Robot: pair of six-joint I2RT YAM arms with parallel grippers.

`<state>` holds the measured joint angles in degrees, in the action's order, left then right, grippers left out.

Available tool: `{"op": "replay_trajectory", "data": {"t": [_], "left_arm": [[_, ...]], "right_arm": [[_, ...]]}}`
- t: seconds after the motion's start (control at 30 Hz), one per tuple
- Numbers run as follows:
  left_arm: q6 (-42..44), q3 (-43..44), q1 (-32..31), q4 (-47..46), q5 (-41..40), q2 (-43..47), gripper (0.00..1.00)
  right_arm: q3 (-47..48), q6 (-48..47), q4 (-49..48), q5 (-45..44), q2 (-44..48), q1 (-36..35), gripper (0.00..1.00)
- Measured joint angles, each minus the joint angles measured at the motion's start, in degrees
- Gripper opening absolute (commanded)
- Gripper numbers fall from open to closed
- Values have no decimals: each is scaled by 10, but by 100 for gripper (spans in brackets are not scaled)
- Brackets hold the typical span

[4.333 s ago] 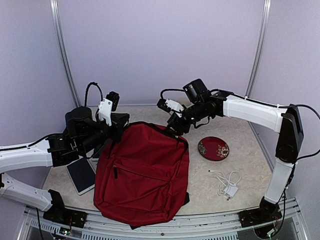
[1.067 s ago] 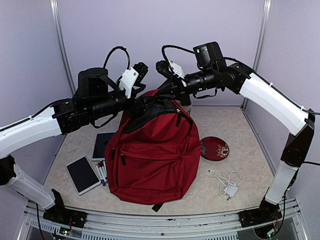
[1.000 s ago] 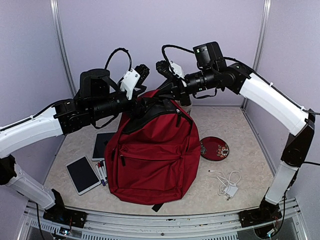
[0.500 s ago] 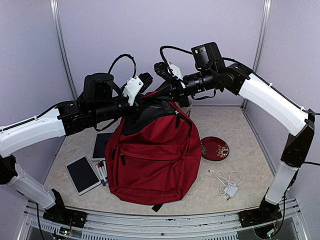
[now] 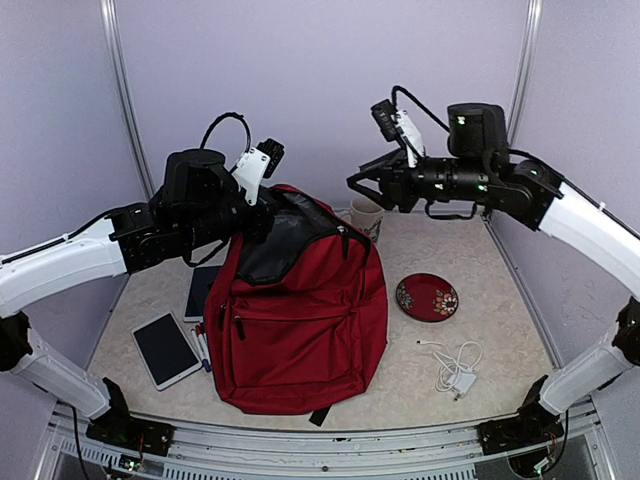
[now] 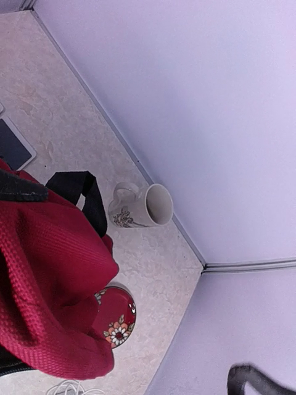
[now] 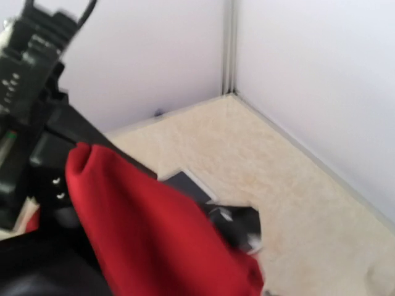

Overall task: Pack the student bag
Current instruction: Pass from the right arm to the left, then pick up the largest pocket of the bag from the student bag.

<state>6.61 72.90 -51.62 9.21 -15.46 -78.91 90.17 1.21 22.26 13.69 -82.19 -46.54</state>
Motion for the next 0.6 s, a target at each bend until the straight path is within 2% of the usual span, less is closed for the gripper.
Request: {"op": "replay_trajectory", "data": {"t": [0.1,0.23,0.37,0.47,0.6], "left_arm": [[-15,-1,-3,-1,-13,15,0],[-29,-3,-5,-5,-15,32,0],[-38,-3,-8,-8,-16,33,0],[-41,-3,-13,-8,-17,33,0],[-40,-3,-20,-8,-20,33,0]], "right_arm": [[-115,91,-41,-10,108,1,30],[-219,177,-78,-6,184,-7,31],[-265,221,-115,4,160,-35,36],[-272,229,-130,10,118,-52,46],[-271,228,-155,7,79,-58,49]]}}
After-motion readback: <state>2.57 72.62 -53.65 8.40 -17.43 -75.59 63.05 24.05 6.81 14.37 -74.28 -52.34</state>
